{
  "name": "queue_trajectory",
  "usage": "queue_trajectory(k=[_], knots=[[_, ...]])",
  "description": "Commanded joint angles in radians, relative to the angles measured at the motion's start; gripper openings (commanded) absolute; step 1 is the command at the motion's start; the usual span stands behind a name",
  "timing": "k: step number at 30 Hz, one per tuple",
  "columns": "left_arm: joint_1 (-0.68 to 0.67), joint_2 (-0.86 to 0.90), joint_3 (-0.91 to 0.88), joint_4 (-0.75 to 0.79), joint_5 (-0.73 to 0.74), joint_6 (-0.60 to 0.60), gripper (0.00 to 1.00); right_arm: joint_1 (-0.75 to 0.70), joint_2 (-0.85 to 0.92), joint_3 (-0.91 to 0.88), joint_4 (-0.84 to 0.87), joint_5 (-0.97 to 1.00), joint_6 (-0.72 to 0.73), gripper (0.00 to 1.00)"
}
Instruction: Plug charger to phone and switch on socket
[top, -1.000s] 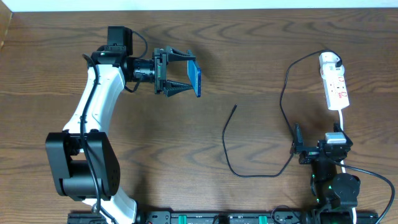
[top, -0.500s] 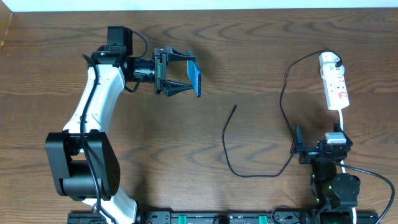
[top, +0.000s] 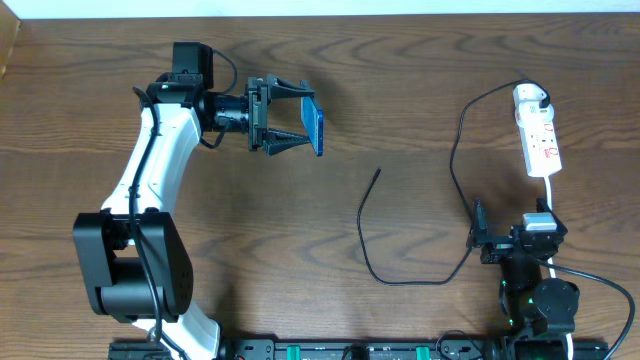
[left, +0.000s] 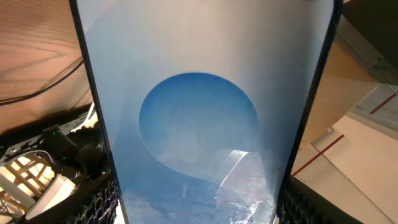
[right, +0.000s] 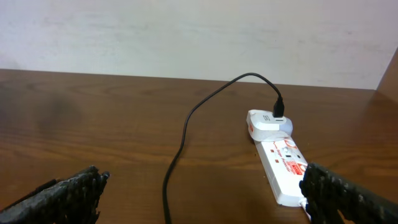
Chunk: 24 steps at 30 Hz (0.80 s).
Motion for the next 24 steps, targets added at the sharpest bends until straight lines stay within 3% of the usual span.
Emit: queue_trajectory(k=[1, 24], knots=[[0.001, -0.026, 0.024, 0.001, 0.057, -0.002, 0.07, -0.006, -0.004, -0.001, -0.004, 0.008, -0.011, 0.99], [0.001, -0.026, 0.024, 0.001, 0.057, -0.026, 0.07, -0.006, -0.004, -0.001, -0.004, 0.008, -0.011, 0.99]])
